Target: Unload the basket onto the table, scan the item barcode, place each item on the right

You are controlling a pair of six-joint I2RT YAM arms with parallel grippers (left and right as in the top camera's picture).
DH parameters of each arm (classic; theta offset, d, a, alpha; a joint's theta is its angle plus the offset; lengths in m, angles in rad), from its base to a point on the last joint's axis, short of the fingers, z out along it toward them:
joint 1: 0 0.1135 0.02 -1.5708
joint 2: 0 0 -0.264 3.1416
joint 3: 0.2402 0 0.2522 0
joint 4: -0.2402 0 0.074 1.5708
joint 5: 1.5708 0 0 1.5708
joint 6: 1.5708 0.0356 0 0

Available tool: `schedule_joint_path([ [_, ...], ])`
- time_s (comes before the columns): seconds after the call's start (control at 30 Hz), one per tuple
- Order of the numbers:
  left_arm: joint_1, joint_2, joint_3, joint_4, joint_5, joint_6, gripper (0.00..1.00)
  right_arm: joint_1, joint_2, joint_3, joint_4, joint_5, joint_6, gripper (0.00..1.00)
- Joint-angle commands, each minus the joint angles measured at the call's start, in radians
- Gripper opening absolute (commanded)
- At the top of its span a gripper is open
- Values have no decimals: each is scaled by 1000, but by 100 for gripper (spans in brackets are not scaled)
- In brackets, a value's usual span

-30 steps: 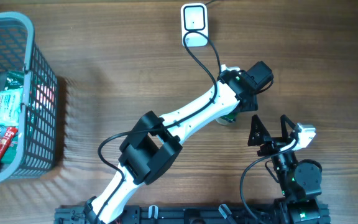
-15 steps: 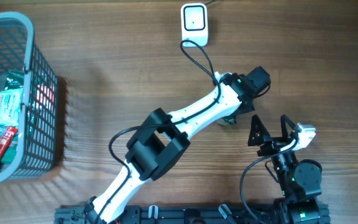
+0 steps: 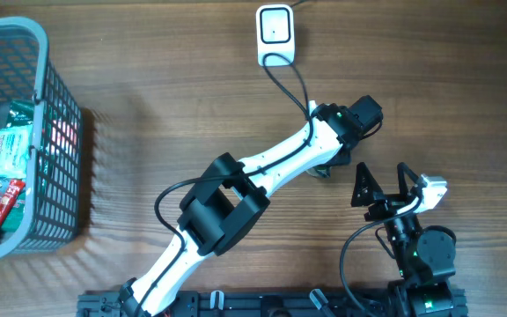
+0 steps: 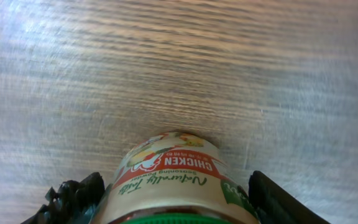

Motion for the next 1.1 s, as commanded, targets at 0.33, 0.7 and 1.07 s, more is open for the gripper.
schedule_joint_path([
  [0.33, 6, 5, 32, -14, 122, 827, 100, 4, 2, -1, 5, 13, -18, 100],
  [0.7, 62, -38, 82, -43, 113, 23, 100, 4, 2, -1, 5, 13, -18, 100],
  [1.07, 30, -37, 27, -37, 121, -58, 97, 4, 2, -1, 5, 13, -18, 100],
])
